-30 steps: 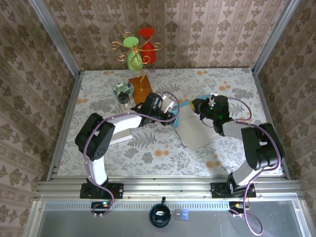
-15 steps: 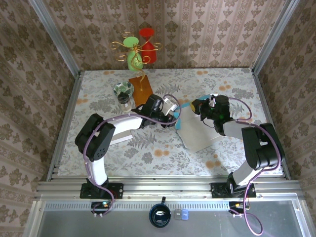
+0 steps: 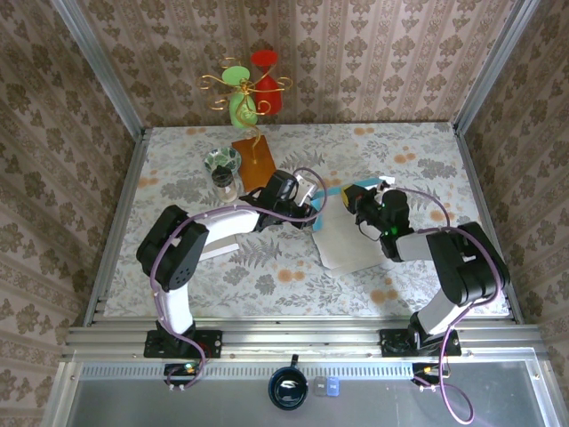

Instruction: Fold the paper box

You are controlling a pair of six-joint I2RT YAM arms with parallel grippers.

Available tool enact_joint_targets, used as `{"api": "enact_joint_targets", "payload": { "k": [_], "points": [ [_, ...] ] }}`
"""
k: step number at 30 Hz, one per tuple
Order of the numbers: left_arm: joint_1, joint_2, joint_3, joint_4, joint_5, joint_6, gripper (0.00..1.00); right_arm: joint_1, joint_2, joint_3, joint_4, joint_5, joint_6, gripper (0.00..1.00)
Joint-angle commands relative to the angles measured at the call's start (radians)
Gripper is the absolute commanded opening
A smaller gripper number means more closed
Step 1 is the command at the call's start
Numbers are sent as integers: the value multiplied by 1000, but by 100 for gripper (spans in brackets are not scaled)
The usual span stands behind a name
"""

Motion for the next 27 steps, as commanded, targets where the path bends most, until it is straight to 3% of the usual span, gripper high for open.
{"api": "enact_joint_targets", "payload": {
  "k": [1,27],
  "points": [
    [-10,21,28,30,-48,-35,28,33,29,-20,87,32,40,0],
    [-89,71,98,-32,-294,-120,18,90,50,-54,159,107,136,0]
  ]
}}
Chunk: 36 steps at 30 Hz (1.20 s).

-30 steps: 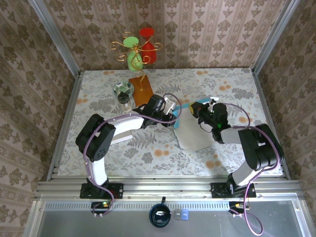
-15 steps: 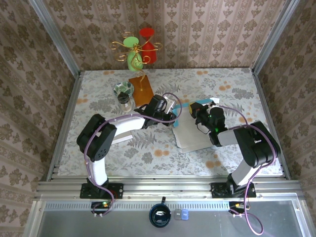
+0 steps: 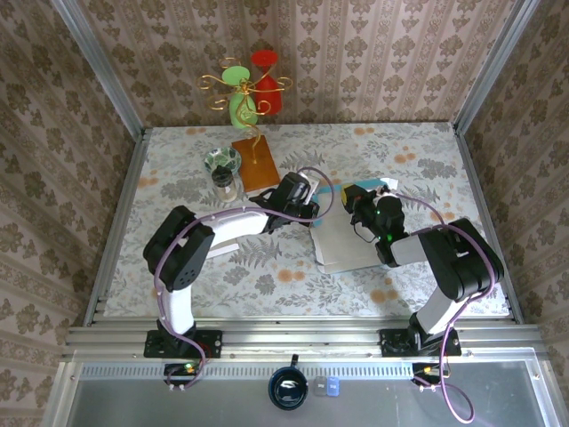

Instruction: Fold the paper box

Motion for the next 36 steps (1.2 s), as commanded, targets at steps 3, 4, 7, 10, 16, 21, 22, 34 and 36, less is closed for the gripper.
{"api": "enact_joint_targets", "payload": {
  "k": [3,4,7,10,16,21,22,34,36],
  "points": [
    [-21,45,46,-5,-80,-47,16,34,9,-21,23,-45,42,0],
    [-22,44,46,-2,-89,-55,16,35,8,-20,21,-44,44,0],
    [-28,47,46,14,-116,-67,16,35,5,-16,18,-44,53,0],
    [-35,56,50,24,-141,-76,16,34,5,-9,11,-44,59,0],
    [-41,71,49,37,-190,-97,16,33,8,10,-8,-53,69,0],
    [-45,80,41,53,-203,-108,15,31,1,9,-26,-65,67,0],
    [-46,81,43,54,-206,-108,14,32,1,7,-27,-67,67,0],
    [-87,99,106,-57,-375,-138,0,31,-17,14,-54,-66,77,0],
    [-93,99,107,-63,-396,-141,0,30,-33,22,-79,-62,76,0]
  ]
}}
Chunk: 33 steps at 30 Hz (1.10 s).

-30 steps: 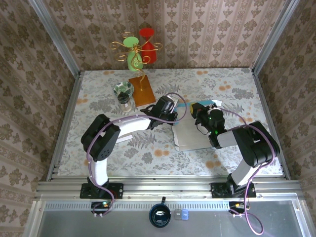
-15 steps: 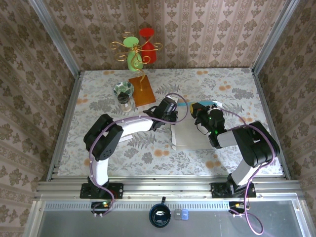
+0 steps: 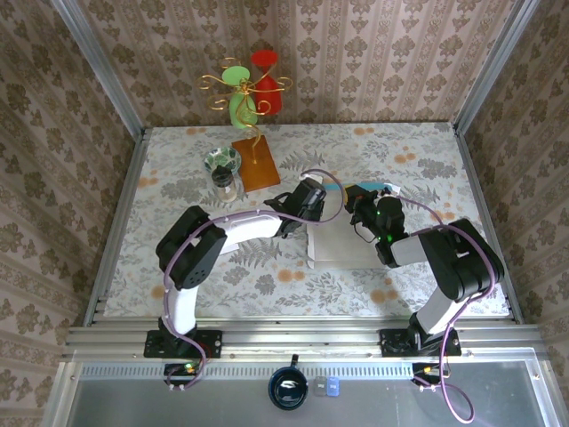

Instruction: Fold the paper box

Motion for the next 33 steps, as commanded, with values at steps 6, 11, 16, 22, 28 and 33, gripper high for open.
{"api": "enact_joint_targets", "payload": {
  "k": [6,11,16,22,28,33],
  "points": [
    [-20,25,35,-67,-101,-36,0,19,-104,61,-200,-86,-11,16],
    [-20,11,30,-86,-129,-28,0,-8,-200,111,-387,-117,-71,40],
    [-19,-4,29,-99,-150,-5,0,-64,-324,153,-584,-148,-144,63],
    [-2,-38,25,-105,-129,18,0,-184,-487,237,-924,-222,-286,68],
    [31,-79,27,-101,-13,51,0,-355,-613,306,-1182,-318,-431,68],
    [69,-107,34,-129,100,59,0,-453,-648,421,-1475,-325,-646,66]
  ]
}}
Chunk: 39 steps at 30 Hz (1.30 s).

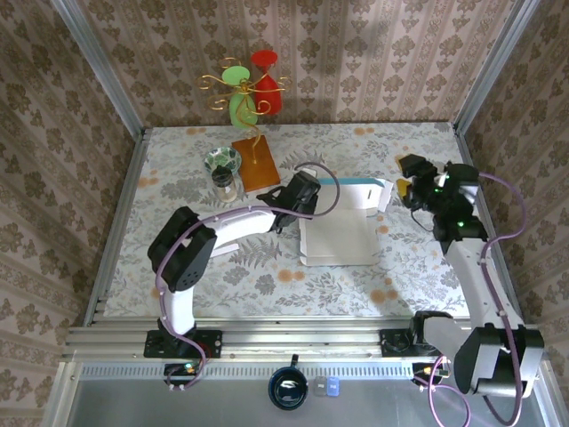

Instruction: Fold the paper box

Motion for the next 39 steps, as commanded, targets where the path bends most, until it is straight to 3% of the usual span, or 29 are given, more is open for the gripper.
{"api": "enact_joint_targets", "payload": {
  "k": [1,13,18,23,26,39],
  "points": [
    [28,-52,21,-47,112,29,0,-17,-28,83,-273,-26,-204,66],
    [145,-79,71,-113,436,-59,0,-17,85,173,-361,-36,-281,63],
    [202,-76,103,-115,644,-94,0,-43,135,250,-449,-17,-436,62],
    [259,-56,130,-106,803,-173,0,-41,196,292,-450,-73,-538,50],
    [289,-55,125,-67,840,-224,0,-41,163,249,-399,-95,-516,44],
    [328,-31,116,22,918,-340,0,-44,110,51,-56,-227,-192,54]
  ]
}}
